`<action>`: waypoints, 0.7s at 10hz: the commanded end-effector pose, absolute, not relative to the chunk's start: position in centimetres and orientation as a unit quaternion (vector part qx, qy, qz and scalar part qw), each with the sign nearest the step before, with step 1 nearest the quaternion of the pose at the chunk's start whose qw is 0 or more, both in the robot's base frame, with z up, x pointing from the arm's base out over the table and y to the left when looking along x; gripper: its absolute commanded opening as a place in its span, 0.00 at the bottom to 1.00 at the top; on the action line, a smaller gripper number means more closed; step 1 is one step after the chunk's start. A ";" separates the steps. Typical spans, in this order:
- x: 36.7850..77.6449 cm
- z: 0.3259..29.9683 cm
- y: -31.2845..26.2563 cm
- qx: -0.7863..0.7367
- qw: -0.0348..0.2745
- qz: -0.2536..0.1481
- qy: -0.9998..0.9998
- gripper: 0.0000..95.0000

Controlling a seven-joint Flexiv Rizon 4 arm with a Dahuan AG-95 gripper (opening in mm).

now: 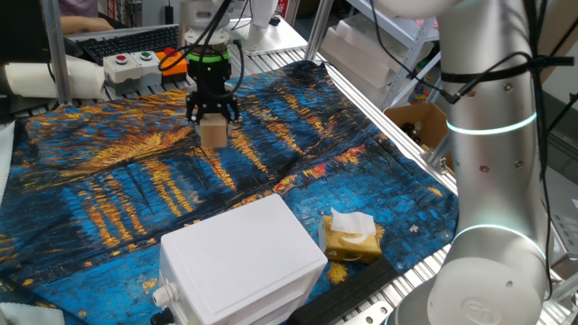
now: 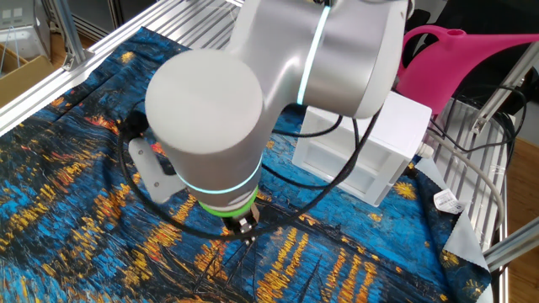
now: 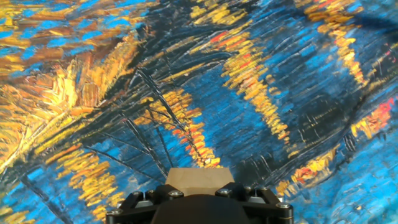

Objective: Pick up the small block on the left and move it to the right

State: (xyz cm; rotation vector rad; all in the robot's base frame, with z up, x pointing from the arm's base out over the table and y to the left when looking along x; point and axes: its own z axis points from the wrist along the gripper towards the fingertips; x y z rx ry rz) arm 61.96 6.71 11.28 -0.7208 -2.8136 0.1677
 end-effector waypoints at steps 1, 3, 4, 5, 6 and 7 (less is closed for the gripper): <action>62.6 11.0 6.9 -0.247 0.116 0.059 -0.960 0.00; 63.4 10.8 7.0 -0.248 0.117 0.060 -0.960 0.00; 63.9 10.7 7.0 -0.247 0.117 0.061 -0.960 0.00; 64.2 10.8 6.9 -0.248 0.117 0.061 -0.960 0.00; 64.4 10.8 6.9 -0.249 0.115 0.062 -0.959 0.00; 64.5 10.8 6.8 -0.250 0.115 0.063 -0.959 0.00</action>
